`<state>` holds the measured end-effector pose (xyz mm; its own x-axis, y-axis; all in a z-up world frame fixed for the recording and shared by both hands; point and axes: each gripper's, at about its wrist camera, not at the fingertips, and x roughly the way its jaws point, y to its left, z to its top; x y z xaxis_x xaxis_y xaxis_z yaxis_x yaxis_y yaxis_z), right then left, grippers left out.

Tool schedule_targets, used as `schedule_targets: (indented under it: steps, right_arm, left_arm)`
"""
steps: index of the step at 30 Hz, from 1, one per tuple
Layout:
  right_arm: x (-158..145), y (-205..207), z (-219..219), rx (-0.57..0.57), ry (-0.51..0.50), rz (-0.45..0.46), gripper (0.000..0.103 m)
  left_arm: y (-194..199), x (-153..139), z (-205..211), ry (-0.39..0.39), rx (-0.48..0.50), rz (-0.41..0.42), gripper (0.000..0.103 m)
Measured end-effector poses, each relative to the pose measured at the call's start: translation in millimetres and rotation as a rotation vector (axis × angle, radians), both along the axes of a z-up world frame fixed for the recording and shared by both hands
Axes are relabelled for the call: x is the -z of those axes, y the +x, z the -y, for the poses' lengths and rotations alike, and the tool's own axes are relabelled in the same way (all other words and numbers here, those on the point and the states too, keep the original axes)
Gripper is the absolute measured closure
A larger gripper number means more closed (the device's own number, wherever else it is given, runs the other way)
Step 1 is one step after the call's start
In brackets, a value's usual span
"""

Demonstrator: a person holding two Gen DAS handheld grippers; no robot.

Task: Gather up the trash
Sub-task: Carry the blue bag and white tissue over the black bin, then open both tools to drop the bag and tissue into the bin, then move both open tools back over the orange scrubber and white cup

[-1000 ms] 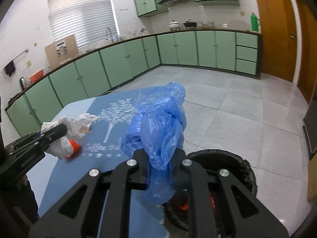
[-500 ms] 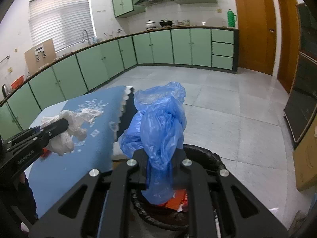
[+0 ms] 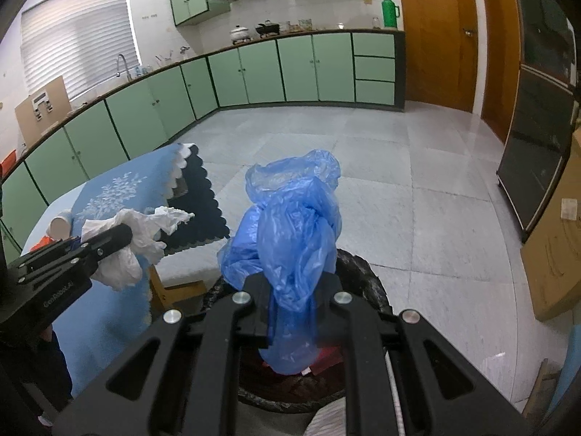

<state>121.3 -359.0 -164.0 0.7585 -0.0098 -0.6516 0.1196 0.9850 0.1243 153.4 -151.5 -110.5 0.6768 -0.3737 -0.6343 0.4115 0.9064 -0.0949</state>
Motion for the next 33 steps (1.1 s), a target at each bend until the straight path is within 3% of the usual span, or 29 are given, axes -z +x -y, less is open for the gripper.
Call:
schedule_targets:
  steps: [9, 13, 16, 22, 24, 27, 30, 33]
  right_arm:
    - [13.7, 16.3, 12.2, 0.02, 0.016, -0.028, 0.09]
    - [20.0, 22.1, 17.3, 0.024, 0.022, -0.045, 0.087]
    - [22.5, 24.4, 18.6, 0.026, 0.02, -0.053, 0.079]
    - [24.0, 23.0, 20.6, 0.047, 0.008, -0.05, 0.05]
    - [23.1, 21.1, 21.7, 0.061, 0.004, -0.045, 0.039]
    - [19.5, 17.6, 22.7, 0.083, -0.007, -0.028, 0.019]
    - [12.5, 12.8, 23.8, 0.1, -0.012, -0.003, 0.016]
    - [4.0, 10.0, 23.5, 0.106, 0.004, 0.013, 0.013]
  left_arm:
    - [14.6, 11.3, 14.8, 0.005, 0.014, -0.037, 0.088]
    - [18.7, 11.0, 18.8, -0.002, 0.018, -0.053, 0.082]
    - [20.6, 10.8, 18.1, -0.009, 0.015, -0.062, 0.073]
    - [22.9, 11.4, 12.7, -0.031, 0.004, -0.075, 0.056]
    - [23.3, 9.7, 9.9, -0.036, 0.0, -0.075, 0.053]
    - [23.1, 6.4, 4.9, -0.048, -0.011, -0.069, 0.041]
    - [21.5, 0.8, -1.8, -0.049, -0.022, -0.055, 0.04]
    - [18.0, -10.2, -13.8, -0.055, -0.041, -0.028, 0.032]
